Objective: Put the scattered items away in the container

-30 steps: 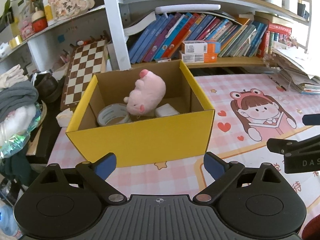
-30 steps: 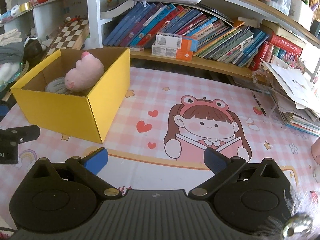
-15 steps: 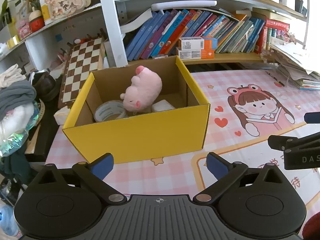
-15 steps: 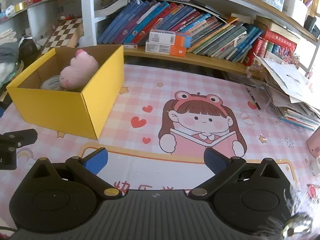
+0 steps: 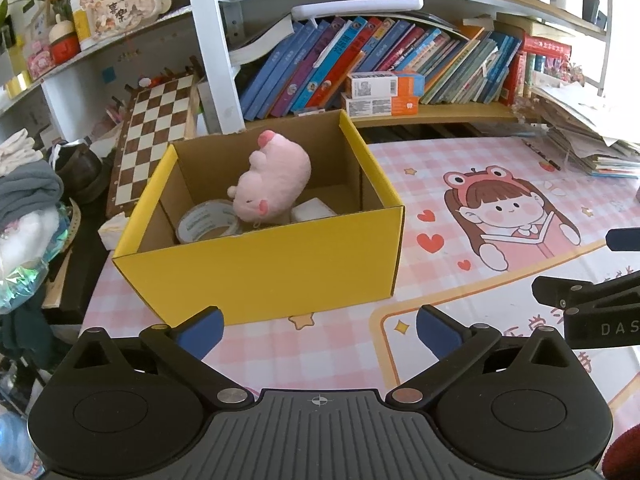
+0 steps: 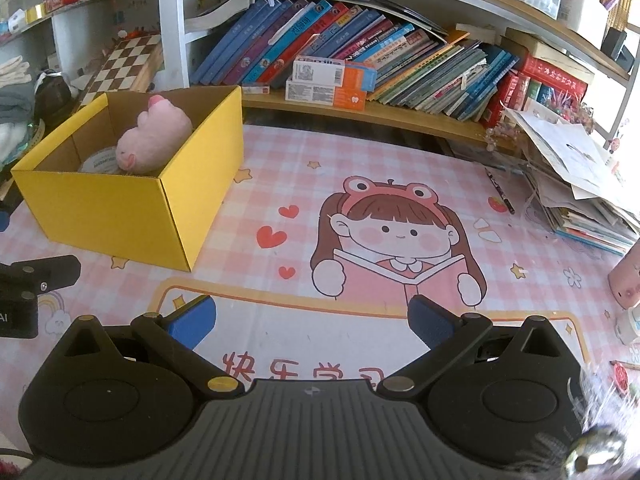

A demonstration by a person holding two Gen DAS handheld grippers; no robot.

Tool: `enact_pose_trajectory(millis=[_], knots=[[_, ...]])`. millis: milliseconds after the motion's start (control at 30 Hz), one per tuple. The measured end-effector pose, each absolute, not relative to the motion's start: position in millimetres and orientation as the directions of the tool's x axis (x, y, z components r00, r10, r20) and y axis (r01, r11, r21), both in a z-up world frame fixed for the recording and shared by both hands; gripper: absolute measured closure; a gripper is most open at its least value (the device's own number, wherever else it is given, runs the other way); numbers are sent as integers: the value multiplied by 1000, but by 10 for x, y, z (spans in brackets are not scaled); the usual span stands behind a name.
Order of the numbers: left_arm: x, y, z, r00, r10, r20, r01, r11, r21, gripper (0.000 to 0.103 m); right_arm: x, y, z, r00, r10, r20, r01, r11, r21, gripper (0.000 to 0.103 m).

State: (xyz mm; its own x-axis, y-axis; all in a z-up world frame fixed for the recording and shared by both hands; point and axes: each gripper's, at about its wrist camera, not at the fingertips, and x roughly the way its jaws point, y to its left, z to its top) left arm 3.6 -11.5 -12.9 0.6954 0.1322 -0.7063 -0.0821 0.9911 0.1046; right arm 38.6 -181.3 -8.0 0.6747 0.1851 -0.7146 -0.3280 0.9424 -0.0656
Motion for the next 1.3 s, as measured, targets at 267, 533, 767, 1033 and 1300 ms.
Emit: enact_pose_trajectory(millis=[267, 533, 767, 1033, 1300], knots=[[16, -123, -119, 704, 127, -699, -77, 992, 103, 0, 353, -1815, -66, 679, 183, -711, -326, 943, -69, 0], [-9, -113, -115, 704, 125, -699, -76, 992, 101, 0, 326, -1794, -61, 678, 183, -712, -328, 942, -70, 0], [-24, -104, -108, 706, 122, -698, -74, 992, 99, 0, 346, -1830, -61, 673, 191, -715, -335, 940, -64, 0], [-24, -111, -105, 708, 112, -698, -64, 993, 95, 0, 334, -1848, -49, 672, 187, -717, -329, 942, -62, 0], [-27, -109, -99, 709, 106, -698, -59, 994, 91, 0, 335, -1846, -41, 670, 186, -718, -330, 942, -64, 0]])
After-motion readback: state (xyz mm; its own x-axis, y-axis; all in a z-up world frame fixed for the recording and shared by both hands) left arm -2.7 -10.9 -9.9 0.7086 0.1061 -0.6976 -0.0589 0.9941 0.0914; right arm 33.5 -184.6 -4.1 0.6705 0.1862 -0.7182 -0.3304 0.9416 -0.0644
